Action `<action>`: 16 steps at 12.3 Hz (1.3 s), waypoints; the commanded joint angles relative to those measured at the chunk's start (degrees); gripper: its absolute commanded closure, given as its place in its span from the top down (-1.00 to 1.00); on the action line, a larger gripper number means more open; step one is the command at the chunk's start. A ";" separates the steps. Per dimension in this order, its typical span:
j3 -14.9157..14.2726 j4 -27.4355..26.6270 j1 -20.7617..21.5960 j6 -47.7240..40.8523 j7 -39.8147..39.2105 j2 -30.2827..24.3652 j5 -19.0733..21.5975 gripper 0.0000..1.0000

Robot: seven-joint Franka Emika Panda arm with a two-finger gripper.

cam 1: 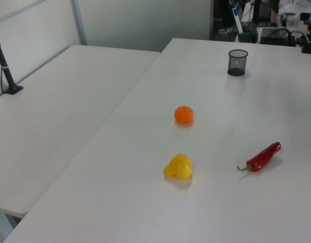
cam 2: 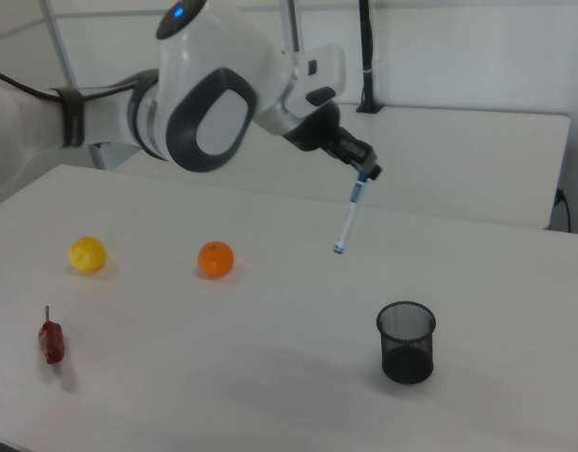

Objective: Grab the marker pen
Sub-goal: 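Lift the marker up out of the pen cup, then carry the marker across the table toward the orange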

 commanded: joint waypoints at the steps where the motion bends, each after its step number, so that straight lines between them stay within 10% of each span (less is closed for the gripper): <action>1: 3.27 -1.68 2.26 -7.66 1.04 -3.48 0.69 -0.94; 9: 15.31 -1.68 4.62 -26.03 1.04 -2.61 2.45 -0.94; 16: 19.98 -1.77 10.25 -26.76 0.95 4.33 6.14 -0.93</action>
